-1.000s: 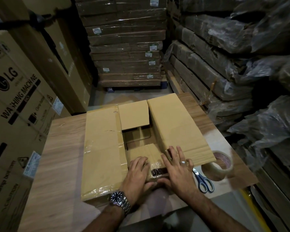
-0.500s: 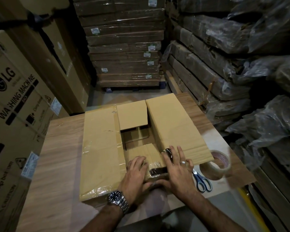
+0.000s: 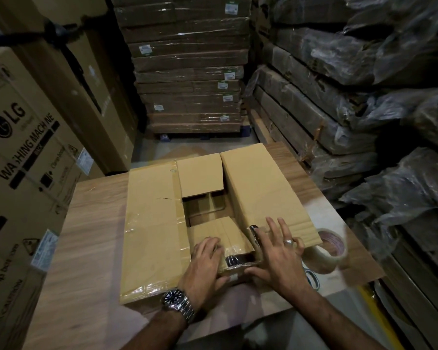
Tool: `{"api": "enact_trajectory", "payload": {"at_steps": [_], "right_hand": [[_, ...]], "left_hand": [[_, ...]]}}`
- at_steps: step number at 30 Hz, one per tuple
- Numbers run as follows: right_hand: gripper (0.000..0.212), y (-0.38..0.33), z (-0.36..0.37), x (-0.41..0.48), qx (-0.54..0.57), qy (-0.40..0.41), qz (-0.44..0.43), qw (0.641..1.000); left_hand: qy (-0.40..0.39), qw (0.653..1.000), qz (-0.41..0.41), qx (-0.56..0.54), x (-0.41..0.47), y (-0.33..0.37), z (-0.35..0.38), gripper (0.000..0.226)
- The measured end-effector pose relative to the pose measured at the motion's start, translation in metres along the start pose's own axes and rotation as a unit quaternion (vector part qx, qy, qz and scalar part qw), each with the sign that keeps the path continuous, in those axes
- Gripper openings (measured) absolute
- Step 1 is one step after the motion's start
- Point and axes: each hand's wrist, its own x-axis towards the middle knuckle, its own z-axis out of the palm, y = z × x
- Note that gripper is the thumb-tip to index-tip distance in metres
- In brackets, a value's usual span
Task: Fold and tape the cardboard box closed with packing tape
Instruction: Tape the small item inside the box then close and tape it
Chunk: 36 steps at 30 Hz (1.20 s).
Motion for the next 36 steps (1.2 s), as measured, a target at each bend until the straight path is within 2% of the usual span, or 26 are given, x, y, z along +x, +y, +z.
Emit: {"api": "enact_trajectory", "payload": {"at_steps": [2,5,8,10,12,15,17,20,24,26,27,29,30,32,36], "right_hand": [[0.089,0.009,-0.008,0.001,0.019,0.045,0.015,0.999],[0.058,0.035,-0.021,0.003,0.077,0.149,0.069,0.983],[0.026,0.079,-0.030,-0.001,0.130,0.202,0.186,0.953],[0.020,0.108,-0.026,-0.008,0.156,0.197,0.280,0.927],[0.021,0.126,-0.019,-0.015,0.126,0.141,0.322,0.928],[0.032,0.134,-0.003,-0.020,0.048,-0.090,0.281,0.954],[0.036,0.134,0.007,-0.021,-0.012,-0.214,0.232,0.949],[0.026,0.135,0.013,-0.021,-0.058,-0.249,0.194,0.947],[0.025,0.143,0.013,-0.016,-0.031,-0.191,0.233,0.953],[0.021,0.147,0.009,-0.019,0.069,-0.073,0.310,0.946],[0.017,0.149,0.000,-0.019,0.157,-0.007,0.356,0.921],[0.014,0.147,-0.032,-0.019,0.342,0.086,0.415,0.839],[0.016,0.144,-0.052,-0.020,0.417,0.104,0.413,0.803],[0.022,0.132,-0.092,-0.023,0.504,0.132,0.379,0.765],[0.018,0.078,-0.157,-0.027,0.595,0.118,0.265,0.750]], "left_hand": [[-0.011,1.000,0.004,0.010,0.000,0.001,-0.002,0.077],[-0.021,0.999,0.009,0.033,0.000,0.001,-0.003,0.079],[-0.042,0.999,-0.002,0.035,0.002,0.004,-0.003,0.085],[-0.043,0.998,-0.005,0.040,0.003,0.005,-0.002,0.091],[-0.049,0.997,0.003,0.053,0.005,0.002,0.001,0.100],[-0.035,0.997,0.023,0.058,0.004,-0.001,0.008,0.105],[-0.032,0.997,0.030,0.061,0.004,-0.001,0.003,0.105],[-0.042,0.998,0.019,0.048,0.002,-0.001,0.000,0.106],[-0.064,0.998,0.019,0.001,0.000,0.000,-0.004,0.097],[-0.065,0.998,0.020,-0.012,0.000,-0.002,-0.006,0.096],[-0.065,0.997,0.023,-0.019,0.000,-0.003,-0.007,0.098],[-0.071,0.996,0.030,-0.049,-0.001,-0.003,-0.010,0.101],[-0.068,0.995,0.027,-0.072,-0.001,-0.002,-0.013,0.103],[-0.027,0.993,0.023,-0.115,0.000,0.000,-0.022,0.104],[0.111,0.969,0.045,-0.215,-0.001,0.028,-0.071,0.092]]}}
